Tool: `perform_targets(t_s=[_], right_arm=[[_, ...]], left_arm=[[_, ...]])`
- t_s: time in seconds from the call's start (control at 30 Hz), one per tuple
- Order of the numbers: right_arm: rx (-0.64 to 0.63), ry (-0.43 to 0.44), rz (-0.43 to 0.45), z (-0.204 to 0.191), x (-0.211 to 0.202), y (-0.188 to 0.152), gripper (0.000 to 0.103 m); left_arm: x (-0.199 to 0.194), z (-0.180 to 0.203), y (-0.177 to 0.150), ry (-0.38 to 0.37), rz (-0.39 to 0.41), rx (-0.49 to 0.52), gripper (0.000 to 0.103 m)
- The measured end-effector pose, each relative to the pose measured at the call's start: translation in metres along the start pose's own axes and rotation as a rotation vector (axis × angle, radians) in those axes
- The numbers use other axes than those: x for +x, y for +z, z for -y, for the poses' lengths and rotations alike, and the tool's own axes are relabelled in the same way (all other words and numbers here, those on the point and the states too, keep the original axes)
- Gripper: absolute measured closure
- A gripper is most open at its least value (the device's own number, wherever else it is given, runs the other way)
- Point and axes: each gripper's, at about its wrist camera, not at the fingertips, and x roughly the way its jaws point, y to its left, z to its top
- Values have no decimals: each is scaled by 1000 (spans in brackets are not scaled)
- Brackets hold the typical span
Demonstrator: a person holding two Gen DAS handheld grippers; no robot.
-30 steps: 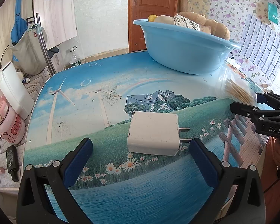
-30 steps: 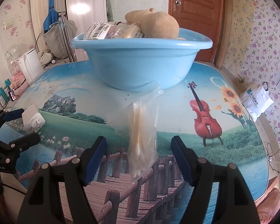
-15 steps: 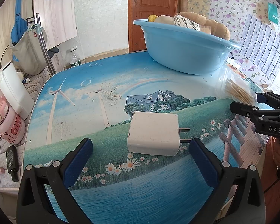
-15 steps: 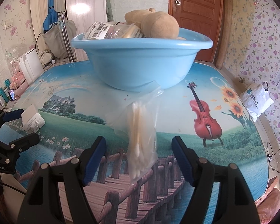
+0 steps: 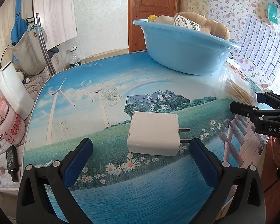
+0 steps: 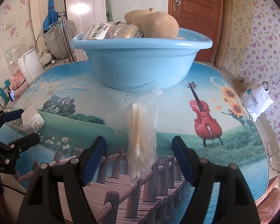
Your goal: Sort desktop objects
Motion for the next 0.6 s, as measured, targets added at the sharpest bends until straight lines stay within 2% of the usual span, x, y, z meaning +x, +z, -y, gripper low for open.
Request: perform_targets(t_s=[0.6], right_arm=[[2, 0, 1, 2, 0, 1, 29]], left_arm=[[0, 0, 0, 2, 1, -2, 0]])
